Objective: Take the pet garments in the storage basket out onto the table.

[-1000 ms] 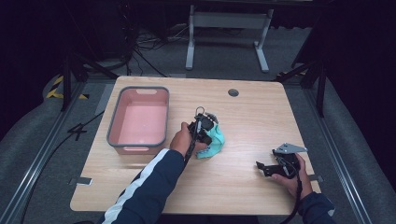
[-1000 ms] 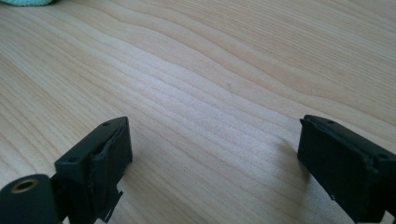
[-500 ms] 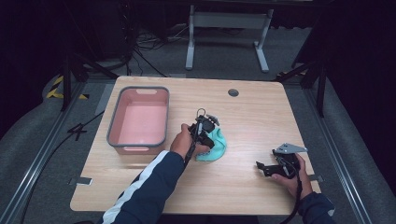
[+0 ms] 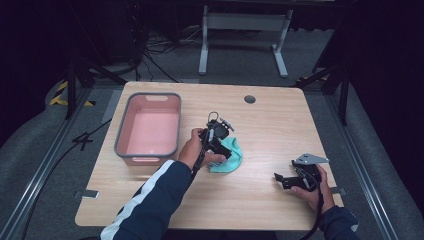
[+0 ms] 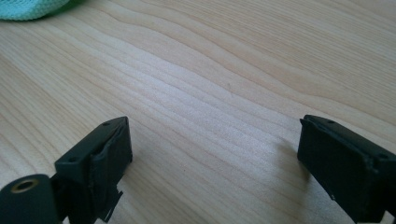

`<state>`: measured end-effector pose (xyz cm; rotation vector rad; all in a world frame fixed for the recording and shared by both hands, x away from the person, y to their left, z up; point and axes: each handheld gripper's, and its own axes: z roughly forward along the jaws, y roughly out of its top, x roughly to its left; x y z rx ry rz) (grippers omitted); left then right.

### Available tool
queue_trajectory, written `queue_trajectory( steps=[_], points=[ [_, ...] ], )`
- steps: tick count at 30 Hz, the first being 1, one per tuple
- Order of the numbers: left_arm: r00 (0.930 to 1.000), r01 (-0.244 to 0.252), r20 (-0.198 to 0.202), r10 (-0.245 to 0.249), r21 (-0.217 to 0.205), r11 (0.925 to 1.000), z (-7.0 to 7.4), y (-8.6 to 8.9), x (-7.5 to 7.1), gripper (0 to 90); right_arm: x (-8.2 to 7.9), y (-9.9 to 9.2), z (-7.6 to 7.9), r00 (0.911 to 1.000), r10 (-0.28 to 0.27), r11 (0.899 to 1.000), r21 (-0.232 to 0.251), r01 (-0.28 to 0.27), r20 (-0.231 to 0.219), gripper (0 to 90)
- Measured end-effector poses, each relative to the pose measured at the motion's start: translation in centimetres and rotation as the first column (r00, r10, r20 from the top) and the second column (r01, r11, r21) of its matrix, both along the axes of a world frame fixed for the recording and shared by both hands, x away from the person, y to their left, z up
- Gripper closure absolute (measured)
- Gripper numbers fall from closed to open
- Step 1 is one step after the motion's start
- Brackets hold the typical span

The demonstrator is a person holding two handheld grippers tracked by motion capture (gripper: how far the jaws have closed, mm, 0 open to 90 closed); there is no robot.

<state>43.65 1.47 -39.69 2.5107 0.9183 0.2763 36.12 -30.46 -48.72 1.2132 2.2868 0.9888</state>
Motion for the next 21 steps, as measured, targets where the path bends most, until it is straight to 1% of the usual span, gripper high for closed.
queue_trajectory(
  steps=[4, 5, 6, 8, 10, 11, 12, 13, 16, 17, 21],
  points=[
    [0.9997, 0.022, 0.014, -0.021, -0.024, 0.9995, 0.8, 0.9, -0.5, 27.7, 0.0, 0.0, 0.0, 1.0000, 0.000, 1.000, 0.000, 0.000, 0.000, 10.4],
    [0.9991, 0.029, 0.030, -0.029, -0.019, 0.9994, 1.0, 1.2, -0.7, 27.7, 0.0, 0.0, 0.0, 1.0000, -0.001, 1.000, 0.000, 0.001, 0.000, 10.4],
    [0.9990, 0.035, 0.029, -0.035, -0.016, 0.9992, 1.2, 1.5, -0.9, 27.1, 0.0, 0.0, 0.0, 1.0000, 0.000, 1.000, 0.000, 0.000, 0.000, 10.4],
    [0.9977, 0.054, 0.041, -0.053, -0.019, 0.9984, 1.6, 2.0, -1.2, 26.8, 0.0, 0.0, 0.0, 1.0000, 0.000, 1.000, 0.000, 0.000, 0.000, 10.4],
    [0.9974, 0.057, 0.046, -0.056, -0.018, 0.9982, 1.7, 2.2, -1.3, 26.4, 0.0, 0.0, 0.0, 1.0000, 0.000, 1.000, 0.000, 0.000, 0.000, 10.4],
    [0.9957, 0.070, 0.061, -0.069, -0.017, 0.9974, 2.0, 2.8, -1.7, 26.2, 0.0, 0.0, 0.0, 1.0000, 0.000, 1.000, 0.000, 0.000, 0.000, 10.4],
    [0.9957, 0.070, 0.061, -0.069, -0.017, 0.9974, 2.0, 2.8, -1.7, 26.0, 0.0, 0.0, 0.0, 1.0000, 0.000, 1.000, 0.000, 0.000, 0.000, 10.4],
    [0.9955, 0.075, 0.060, -0.073, -0.027, 0.9968, 2.2, 3.2, -2.0, 26.0, 0.0, 0.0, 0.0, 1.0000, -0.001, 1.000, 0.000, 0.001, 0.000, 10.4],
    [0.9911, 0.104, 0.086, -0.102, -0.024, 0.9943, 2.5, 4.2, -2.7, 25.7, 0.0, 0.0, 0.0, 1.0000, -0.001, 1.000, 0.000, 0.001, 0.000, 10.4],
    [0.9902, 0.112, 0.086, -0.110, -0.023, 0.9934, 2.6, 4.4, -3.0, 25.7, 0.0, 0.0, 0.0, 1.0000, -0.001, 1.000, 0.000, 0.001, 0.000, 10.4],
    [0.9811, 0.153, 0.124, -0.149, -0.020, 0.9881, 3.0, 5.6, -4.1, 25.0, 0.0, 0.0, 0.0, 1.0000, 0.000, 1.000, 0.000, 0.000, 0.000, 10.4]
  ],
)
